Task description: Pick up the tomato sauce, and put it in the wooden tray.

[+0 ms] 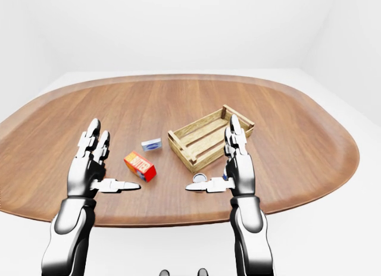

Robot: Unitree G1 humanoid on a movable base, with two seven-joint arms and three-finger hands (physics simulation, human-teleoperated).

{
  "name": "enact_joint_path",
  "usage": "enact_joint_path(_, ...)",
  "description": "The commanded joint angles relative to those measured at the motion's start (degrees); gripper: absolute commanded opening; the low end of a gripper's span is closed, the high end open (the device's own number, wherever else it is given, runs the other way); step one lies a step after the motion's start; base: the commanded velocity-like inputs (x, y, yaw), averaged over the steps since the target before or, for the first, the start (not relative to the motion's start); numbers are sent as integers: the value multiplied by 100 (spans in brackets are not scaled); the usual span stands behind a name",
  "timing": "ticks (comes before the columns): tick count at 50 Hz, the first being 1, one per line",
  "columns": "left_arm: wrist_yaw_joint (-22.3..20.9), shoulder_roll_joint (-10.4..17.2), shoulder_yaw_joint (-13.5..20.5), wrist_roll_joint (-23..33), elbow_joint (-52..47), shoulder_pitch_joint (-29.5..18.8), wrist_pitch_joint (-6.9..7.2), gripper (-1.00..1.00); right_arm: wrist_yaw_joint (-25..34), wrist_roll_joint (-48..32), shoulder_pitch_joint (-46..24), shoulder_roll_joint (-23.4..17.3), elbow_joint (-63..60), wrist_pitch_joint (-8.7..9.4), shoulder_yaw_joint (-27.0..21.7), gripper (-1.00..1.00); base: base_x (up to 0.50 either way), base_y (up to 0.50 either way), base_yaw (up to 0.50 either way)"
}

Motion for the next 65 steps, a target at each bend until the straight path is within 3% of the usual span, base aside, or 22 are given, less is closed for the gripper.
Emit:
enact_joint_path(1, -14, 6, 20, -11, 9, 6, 0, 100, 2, -1, 30, 2, -20, 0, 4, 100, 50, 0, 0)
enact_joint_path(27, -42, 7, 28, -8, -192, -12, 0, 100, -38, -31, -11, 3, -40, 0, 11, 100, 50, 0, 0)
enact_joint_path(48, -58, 2, 31, -13, -203, 27, 0, 100, -17, -3, 7, -2, -107, 0, 13, 100, 0, 0, 0)
enact_joint_path(56, -62, 7, 27, -3, -197, 22, 0, 100, -29, -60, 15, 7, -89, 0, 44, 100, 0, 47, 0)
enact_joint_path(65, -71, 4, 30, -5, -177, 14, 0, 100, -106, 113, -14, 18, -64, 0, -23, 100, 0, 0, 0)
